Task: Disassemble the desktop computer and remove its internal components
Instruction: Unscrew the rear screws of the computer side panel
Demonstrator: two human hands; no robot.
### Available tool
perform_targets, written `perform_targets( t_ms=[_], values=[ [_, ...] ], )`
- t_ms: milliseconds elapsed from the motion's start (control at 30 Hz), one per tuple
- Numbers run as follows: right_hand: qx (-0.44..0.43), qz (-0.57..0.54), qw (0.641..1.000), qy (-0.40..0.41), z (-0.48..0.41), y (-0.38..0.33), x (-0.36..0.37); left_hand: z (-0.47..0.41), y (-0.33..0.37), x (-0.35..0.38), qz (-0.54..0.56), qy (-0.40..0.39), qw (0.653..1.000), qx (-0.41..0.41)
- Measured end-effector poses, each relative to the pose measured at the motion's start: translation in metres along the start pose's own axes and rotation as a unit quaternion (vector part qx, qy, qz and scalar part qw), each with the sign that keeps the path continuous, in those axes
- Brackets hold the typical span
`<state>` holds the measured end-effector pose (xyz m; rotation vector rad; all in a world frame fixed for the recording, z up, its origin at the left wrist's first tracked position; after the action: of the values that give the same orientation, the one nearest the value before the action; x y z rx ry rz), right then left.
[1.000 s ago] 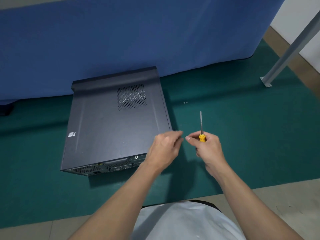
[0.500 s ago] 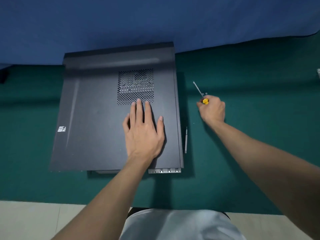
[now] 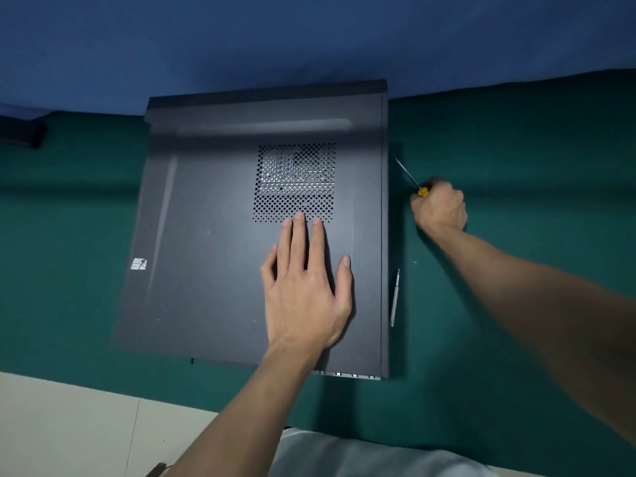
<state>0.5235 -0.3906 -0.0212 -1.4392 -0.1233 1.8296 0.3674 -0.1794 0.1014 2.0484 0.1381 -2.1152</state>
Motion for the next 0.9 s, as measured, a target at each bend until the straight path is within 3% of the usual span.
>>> perform_targets(
  t_ms=[233, 467, 667, 767, 900],
  values=[
    [0.018, -0.136, 0.990, 0.024, 0.039, 0.007, -0.025, 0.000, 0.001, 0.000, 0.006, -0.009, 1.000, 0.004],
    [-0.011, -0.264, 0.963, 0.059, 0.151, -0.006, -0.064, 0.001, -0.002, -0.005, 0.032, 0.001, 0.999, 0.026],
    [-0.054, -0.283, 0.954, 0.083, 0.265, -0.040, -0.064, 0.020, -0.026, -0.010, 0.073, -0.013, 0.985, 0.154],
    [0.015, -0.361, 0.930, 0.068, 0.319, -0.039, -0.024, 0.040, -0.065, -0.015, 0.059, 0.001, 0.976, 0.208],
    [0.170, -0.484, 0.859, 0.008, 0.375, -0.031, 0.049, 0.062, -0.127, -0.019, 0.017, 0.010, 0.972, 0.233]
  ],
)
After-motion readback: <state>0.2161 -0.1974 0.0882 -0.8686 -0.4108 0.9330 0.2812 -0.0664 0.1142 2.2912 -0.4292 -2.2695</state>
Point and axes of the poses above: each hand's wrist, its own z-axis away from the middle knuckle, its own x-axis out of the palm, y = z × x, the point moved 7 cm from there along -z, towards the middle knuckle, and after that the axes turned 5 degrees about -z, right-handed, at the moved point
